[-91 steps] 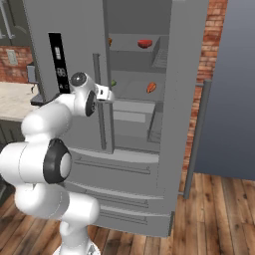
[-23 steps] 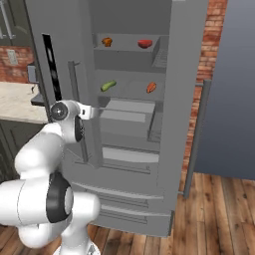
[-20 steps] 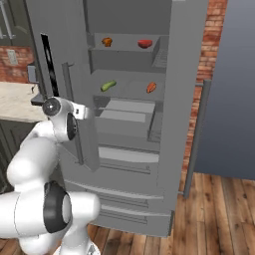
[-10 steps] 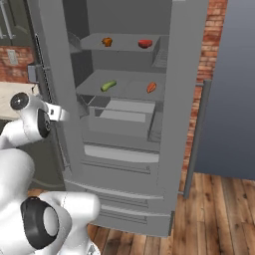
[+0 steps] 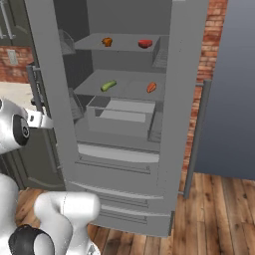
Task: Gather the cucumber and sweet potato from the fridge and place them on a tray on the dining counter. Then gather the steak and chicken drumstick from the fridge and place them on the other tray.
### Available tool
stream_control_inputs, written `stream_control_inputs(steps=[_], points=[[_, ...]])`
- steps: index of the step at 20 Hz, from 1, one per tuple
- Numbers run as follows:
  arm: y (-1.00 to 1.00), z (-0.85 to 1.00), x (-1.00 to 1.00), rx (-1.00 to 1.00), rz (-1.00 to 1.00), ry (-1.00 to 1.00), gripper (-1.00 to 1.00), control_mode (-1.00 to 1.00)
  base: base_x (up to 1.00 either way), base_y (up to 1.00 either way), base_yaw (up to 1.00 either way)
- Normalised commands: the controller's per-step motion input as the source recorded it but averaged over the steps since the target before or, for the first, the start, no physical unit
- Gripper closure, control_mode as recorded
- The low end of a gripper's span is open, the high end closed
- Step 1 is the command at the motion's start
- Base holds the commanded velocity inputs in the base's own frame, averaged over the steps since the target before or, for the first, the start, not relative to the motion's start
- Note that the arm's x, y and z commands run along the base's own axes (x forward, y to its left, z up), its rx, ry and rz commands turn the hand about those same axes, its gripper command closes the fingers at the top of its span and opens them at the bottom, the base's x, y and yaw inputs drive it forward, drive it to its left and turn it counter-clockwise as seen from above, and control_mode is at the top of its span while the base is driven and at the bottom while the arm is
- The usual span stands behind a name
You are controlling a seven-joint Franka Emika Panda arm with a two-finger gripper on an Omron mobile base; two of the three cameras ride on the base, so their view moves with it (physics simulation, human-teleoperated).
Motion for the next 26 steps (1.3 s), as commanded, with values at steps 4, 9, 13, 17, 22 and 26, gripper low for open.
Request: stream_control_inputs(steps=[4,9,13,17,22,26], points=[[-0.07,0.01,-0.92,0.01,0.05,0.00,1.00,-1.00,0.00,0.00,0.00],[-0.75,0.10,-0.91,0.19,0.00,-0.10,1.00,-1.00,0.00,0.00,0.00],[-0.86,0.30,-0.26,0.21,0.00,-0.13,1.00,-1.00,0.00,0.00,0.00],[-0.60,0.40,0.00,0.18,-0.05,-0.05,1.00,-1.00,0.00,0.00,0.00],[-0.52,0.36,0.00,0.23,-0.11,-0.03,1.00,-1.00,0.00,0.00,0.00],[-0.03,0.00,0.08,0.19,-0.08,-0.15,1.00,-1.00,0.00,0.00,0.00]])
